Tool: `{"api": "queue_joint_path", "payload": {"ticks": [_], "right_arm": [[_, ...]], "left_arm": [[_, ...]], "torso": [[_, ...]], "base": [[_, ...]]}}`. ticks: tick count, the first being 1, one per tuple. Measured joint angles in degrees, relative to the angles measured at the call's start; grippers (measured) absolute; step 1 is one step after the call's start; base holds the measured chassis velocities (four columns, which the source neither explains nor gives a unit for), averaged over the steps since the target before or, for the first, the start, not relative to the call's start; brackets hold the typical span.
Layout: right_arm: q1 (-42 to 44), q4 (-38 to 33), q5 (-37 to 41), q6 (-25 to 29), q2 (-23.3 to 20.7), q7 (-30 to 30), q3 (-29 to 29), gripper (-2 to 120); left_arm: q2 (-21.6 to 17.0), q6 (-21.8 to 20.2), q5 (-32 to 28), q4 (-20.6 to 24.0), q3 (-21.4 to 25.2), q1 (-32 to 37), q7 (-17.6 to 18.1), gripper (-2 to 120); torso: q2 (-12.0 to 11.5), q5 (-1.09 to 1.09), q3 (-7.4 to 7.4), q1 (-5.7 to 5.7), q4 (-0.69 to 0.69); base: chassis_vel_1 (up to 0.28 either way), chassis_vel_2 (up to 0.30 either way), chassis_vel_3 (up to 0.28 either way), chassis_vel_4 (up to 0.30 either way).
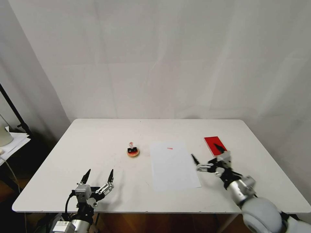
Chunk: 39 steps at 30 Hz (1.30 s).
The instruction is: Pick up the stamp from the ink pad and place it onto another ink pad.
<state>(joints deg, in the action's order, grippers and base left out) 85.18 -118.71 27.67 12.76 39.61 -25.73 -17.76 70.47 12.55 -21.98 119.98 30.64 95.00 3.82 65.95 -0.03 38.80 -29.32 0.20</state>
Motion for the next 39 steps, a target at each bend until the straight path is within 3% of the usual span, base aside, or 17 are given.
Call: {"api": "queue_joint_path", "payload": {"ticks": [3, 4, 7, 14, 39], "right_arm": [[11.49, -1.51, -5.21, 2.40, 8.06, -0.88, -7.14, 100], [11.49, -1.51, -5.21, 2.40, 8.06, -0.88, -7.14, 100], [17.34, -2.37, -8.54, 4.20, 13.59, -0.62, -8.89, 100], [16.65, -2.17, -9.71, 4.61, 14.48, 0.33, -8.74, 100], [16.77, -3.51, -10.15, 3.82, 14.36, 0.65, -8.39, 100]], "left_arm": [[-0.01, 0.00, 0.00, 0.00, 0.00, 0.00, 0.00, 100], [-0.01, 0.00, 0.00, 0.00, 0.00, 0.00, 0.00, 100], [0.00, 0.00, 0.00, 0.00, 0.00, -0.02, 0.00, 100], [-0.01, 0.00, 0.00, 0.00, 0.00, 0.00, 0.00, 100], [0.00, 0.00, 0.00, 0.00, 0.00, 0.00, 0.00, 100]], "torso": [[0.00, 0.00, 0.00, 0.00, 0.02], [0.00, 0.00, 0.00, 0.00, 0.02], [0.01, 0.05, 0.00, 0.01, 0.05], [0.00, 0.03, 0.01, -0.01, -0.02], [0.00, 0.03, 0.01, -0.01, 0.01]], "base": [[0.000, 0.000, 0.000, 0.000], [0.000, 0.000, 0.000, 0.000], [0.000, 0.000, 0.000, 0.000], [0.000, 0.000, 0.000, 0.000], [0.000, 0.000, 0.000, 0.000]]}}
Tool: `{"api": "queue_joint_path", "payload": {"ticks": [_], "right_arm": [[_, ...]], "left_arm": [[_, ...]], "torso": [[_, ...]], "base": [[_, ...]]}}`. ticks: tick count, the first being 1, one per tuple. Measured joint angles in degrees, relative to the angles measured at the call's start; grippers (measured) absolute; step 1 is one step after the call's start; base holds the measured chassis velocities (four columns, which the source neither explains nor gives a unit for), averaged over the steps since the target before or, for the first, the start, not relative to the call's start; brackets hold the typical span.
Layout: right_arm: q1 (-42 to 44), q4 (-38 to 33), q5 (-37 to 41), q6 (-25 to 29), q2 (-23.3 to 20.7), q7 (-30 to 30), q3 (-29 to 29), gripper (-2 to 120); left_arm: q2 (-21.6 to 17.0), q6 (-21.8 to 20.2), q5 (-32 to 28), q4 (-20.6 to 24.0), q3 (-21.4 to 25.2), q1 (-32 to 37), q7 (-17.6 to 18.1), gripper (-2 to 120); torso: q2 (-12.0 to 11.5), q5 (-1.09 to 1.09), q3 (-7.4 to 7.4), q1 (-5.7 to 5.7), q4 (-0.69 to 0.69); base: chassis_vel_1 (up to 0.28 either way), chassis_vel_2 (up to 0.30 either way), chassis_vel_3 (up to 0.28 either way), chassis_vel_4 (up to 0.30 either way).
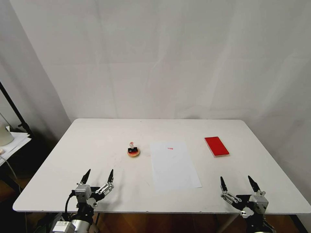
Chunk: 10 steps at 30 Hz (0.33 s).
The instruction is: Pick up the stamp from the ink pad and place it onto another ink pad.
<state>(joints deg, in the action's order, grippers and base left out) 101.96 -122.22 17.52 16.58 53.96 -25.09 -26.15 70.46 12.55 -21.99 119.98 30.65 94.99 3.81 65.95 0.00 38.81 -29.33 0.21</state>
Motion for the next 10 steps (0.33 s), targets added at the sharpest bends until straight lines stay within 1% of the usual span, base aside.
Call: {"api": "queue_joint_path", "payload": {"ticks": [10], "right_arm": [[-0.07, 0.03, 0.07, -0.03, -0.04, 0.03, 0.06, 100]], "left_arm": [[0.00, 0.00, 0.00, 0.00, 0.00, 0.00, 0.00, 100]], "torso": [[0.00, 0.00, 0.00, 0.00, 0.00]], "base": [[0.000, 0.000, 0.000, 0.000]]}}
